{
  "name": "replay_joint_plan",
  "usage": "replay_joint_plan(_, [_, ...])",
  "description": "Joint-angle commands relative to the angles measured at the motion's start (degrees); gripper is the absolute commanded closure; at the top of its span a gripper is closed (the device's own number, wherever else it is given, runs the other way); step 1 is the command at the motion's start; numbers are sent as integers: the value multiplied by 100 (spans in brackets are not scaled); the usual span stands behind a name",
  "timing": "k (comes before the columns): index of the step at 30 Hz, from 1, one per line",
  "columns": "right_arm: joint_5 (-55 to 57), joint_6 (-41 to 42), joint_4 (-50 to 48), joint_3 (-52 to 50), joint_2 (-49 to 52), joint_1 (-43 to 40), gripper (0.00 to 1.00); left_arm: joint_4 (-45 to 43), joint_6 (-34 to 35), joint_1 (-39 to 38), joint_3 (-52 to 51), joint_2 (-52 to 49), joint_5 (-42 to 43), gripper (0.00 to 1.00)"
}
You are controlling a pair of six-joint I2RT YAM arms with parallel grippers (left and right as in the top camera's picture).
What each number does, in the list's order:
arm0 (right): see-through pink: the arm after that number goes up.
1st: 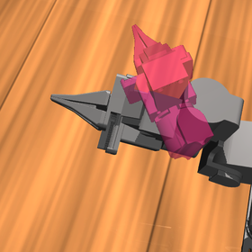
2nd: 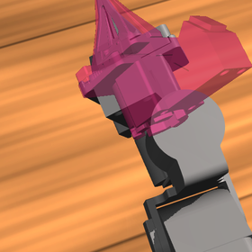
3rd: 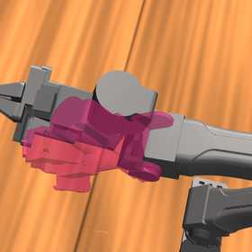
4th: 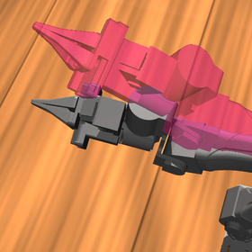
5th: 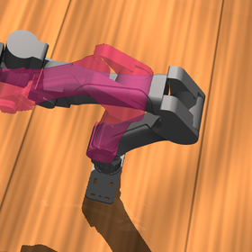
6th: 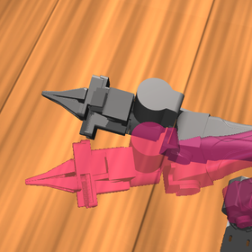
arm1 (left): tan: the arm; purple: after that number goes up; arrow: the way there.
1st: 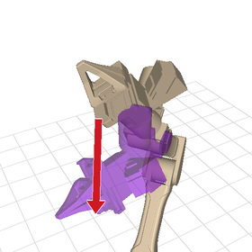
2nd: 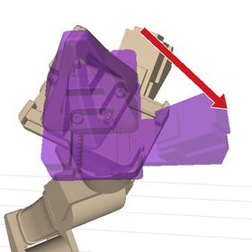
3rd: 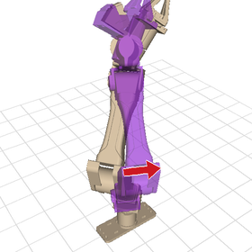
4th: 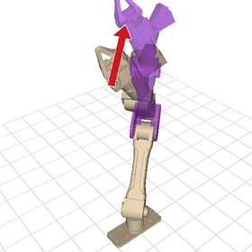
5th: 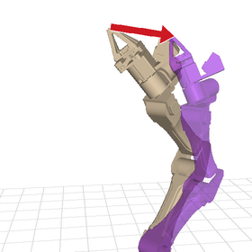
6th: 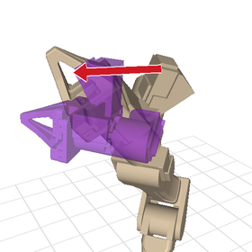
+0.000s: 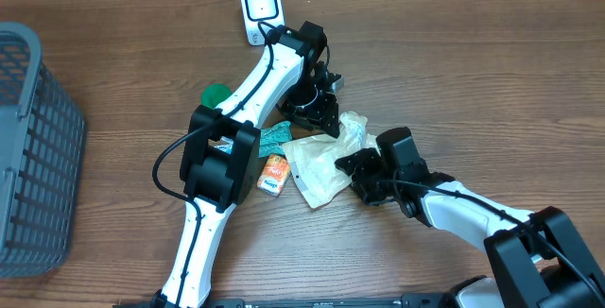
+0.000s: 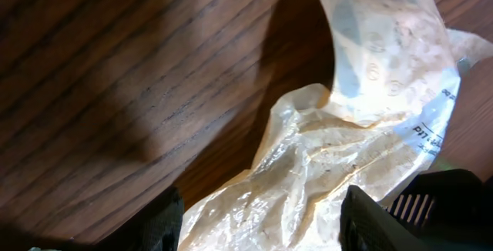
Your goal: Scan the item barcode
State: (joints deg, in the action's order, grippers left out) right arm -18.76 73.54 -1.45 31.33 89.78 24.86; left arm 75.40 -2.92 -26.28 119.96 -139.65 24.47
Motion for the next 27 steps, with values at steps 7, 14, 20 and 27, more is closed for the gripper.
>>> replay_joint_plan(7, [22, -933, -756, -20, 68, 31, 96, 79, 76, -42, -24, -50, 61, 50])
replay_joint_plan(14, [-291, -2035, -28, 562, -94, 15, 96, 37, 74, -22, -24, -50, 42, 50])
replay_joint_plan(20, [638, -3567, 2728, 1882, -634, 15, 96, 48, 76, 280, -24, -48, 184, 46])
replay_joint_plan(27, [1875, -4647, 5010, 3265, -872, 17, 96, 28, 74, 595, -24, -48, 540, 41])
